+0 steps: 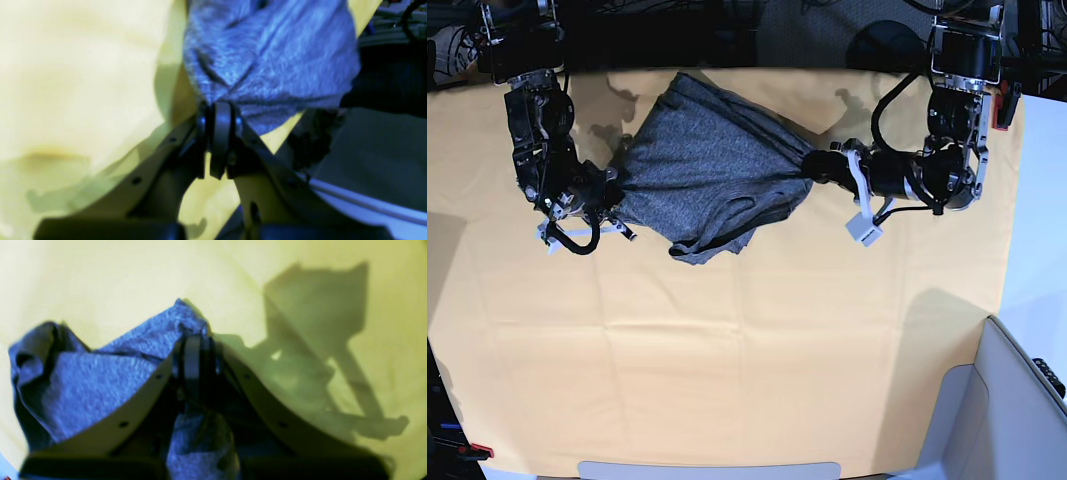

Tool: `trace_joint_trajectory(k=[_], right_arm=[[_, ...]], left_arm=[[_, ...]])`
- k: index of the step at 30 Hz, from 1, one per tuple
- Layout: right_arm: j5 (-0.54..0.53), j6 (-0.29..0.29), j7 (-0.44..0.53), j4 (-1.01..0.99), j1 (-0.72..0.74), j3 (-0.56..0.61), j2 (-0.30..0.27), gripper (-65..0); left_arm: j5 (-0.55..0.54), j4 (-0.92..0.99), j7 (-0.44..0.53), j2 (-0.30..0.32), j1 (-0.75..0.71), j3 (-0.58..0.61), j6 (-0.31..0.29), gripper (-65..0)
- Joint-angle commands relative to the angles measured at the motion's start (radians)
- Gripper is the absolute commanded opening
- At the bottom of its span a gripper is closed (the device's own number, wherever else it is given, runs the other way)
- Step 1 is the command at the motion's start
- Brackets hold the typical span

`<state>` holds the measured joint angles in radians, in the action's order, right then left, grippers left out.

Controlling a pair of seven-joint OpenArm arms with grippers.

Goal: Fold the T-shirt properly
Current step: 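Grasp the stack with the right gripper and lift it between both grippers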

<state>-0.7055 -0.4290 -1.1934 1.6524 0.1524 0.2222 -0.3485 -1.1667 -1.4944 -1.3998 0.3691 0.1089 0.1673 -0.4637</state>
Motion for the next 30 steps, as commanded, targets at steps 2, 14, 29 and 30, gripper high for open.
trace_joint_trajectory(k=[2,14,29,30], right_arm=[[0.024,0.003,0.0,0.015,0.008,-0.005,-0.017,-63.3],[0.154,0.005,0.0,0.096,-0.09,-0.007,-0.013,-63.3],[0.155,0.058,0.0,0.207,-0.192,-0.008,-0.013,-63.3],[0.157,0.058,0.0,0.208,-0.199,-0.008,-0.013,-63.3]], left_arm=[[-0.02,-0.002,0.004,0.009,0.018,-0.002,0.001,-64.4],[-0.019,0.13,0.004,0.009,0.142,0.001,0.001,-64.4],[0.278,0.13,0.004,-0.1,0.22,-0.001,0.001,-64.4],[0.279,0.131,0.004,-0.1,0.231,-0.001,0.0,-64.4]])
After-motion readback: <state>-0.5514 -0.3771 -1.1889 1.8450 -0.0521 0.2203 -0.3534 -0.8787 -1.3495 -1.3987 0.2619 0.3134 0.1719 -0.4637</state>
